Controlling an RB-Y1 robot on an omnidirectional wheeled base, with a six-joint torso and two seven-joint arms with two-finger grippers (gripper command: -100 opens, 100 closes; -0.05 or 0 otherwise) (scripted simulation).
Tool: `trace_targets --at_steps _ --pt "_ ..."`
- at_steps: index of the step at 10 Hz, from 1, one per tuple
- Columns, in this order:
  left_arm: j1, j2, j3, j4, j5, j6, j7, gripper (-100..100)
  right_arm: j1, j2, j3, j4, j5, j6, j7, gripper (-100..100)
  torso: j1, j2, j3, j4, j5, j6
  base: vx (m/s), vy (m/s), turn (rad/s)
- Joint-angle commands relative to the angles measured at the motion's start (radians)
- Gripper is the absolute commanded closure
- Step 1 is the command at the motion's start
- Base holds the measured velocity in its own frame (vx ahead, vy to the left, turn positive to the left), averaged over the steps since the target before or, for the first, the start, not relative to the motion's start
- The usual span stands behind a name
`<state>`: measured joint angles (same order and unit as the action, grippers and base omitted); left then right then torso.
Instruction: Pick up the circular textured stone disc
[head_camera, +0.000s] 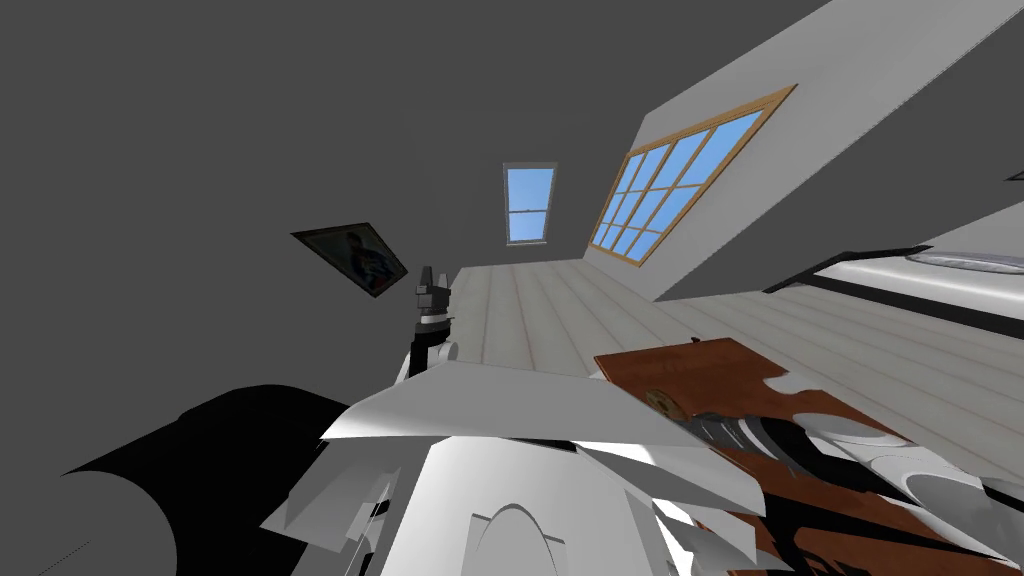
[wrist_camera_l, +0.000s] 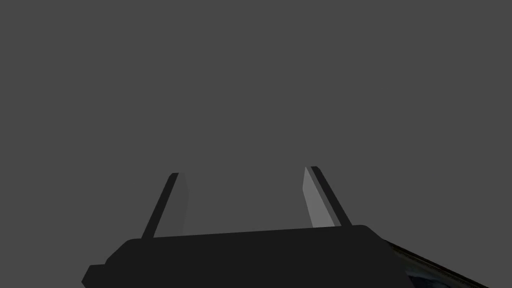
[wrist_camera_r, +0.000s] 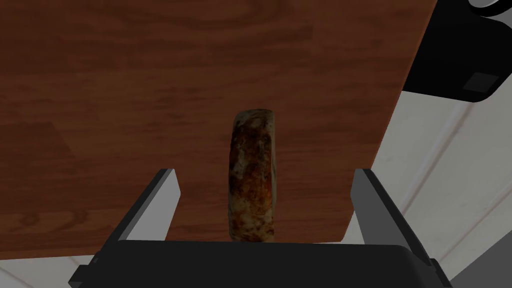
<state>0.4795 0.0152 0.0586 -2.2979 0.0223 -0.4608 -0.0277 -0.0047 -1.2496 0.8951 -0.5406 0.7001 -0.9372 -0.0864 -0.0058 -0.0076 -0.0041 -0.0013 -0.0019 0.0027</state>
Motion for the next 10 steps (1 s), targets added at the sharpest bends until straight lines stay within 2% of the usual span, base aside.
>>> trace_targets --at_steps 1,2,3,4,10 --pt "0.000 0.000 0.000 0.000 0.000 0.000 0.000 0 -0.011 0.014 0.003 0.031 0.003 -0.008 0.012 -100 0.000 0.000 0.000 0.000 0.000 0.000 0.042 -0.015 -0.019" --pt "0.000 0.000 0.000 0.000 0.000 0.000 0.000 0 -0.011 0.013 0.002 0.028 0.003 -0.008 0.009 -100 0.002 0.001 0.001 0.000 0.000 0.001 0.015 0.000 -0.008" --pt "0.000 0.000 0.000 0.000 0.000 0.000 0.000 0 -0.012 0.014 0.003 0.031 0.003 -0.009 0.011 0 0.003 0.003 0.002 0.001 0.001 0.000 0.000 0.000 0.000" --pt "0.000 0.000 0.000 0.000 0.000 0.000 0.000 0 0.005 0.029 -0.034 0.035 0.027 -0.003 0.000 -100 0.004 0.004 0.002 0.001 0.001 0.000 -0.030 -0.004 0.159" --pt "0.000 0.000 0.000 0.000 0.000 0.000 0.000 0 0.058 0.073 -0.145 0.048 0.098 0.015 -0.035 -100 0.003 0.008 0.005 0.002 0.001 0.000 -0.047 -0.013 0.109"
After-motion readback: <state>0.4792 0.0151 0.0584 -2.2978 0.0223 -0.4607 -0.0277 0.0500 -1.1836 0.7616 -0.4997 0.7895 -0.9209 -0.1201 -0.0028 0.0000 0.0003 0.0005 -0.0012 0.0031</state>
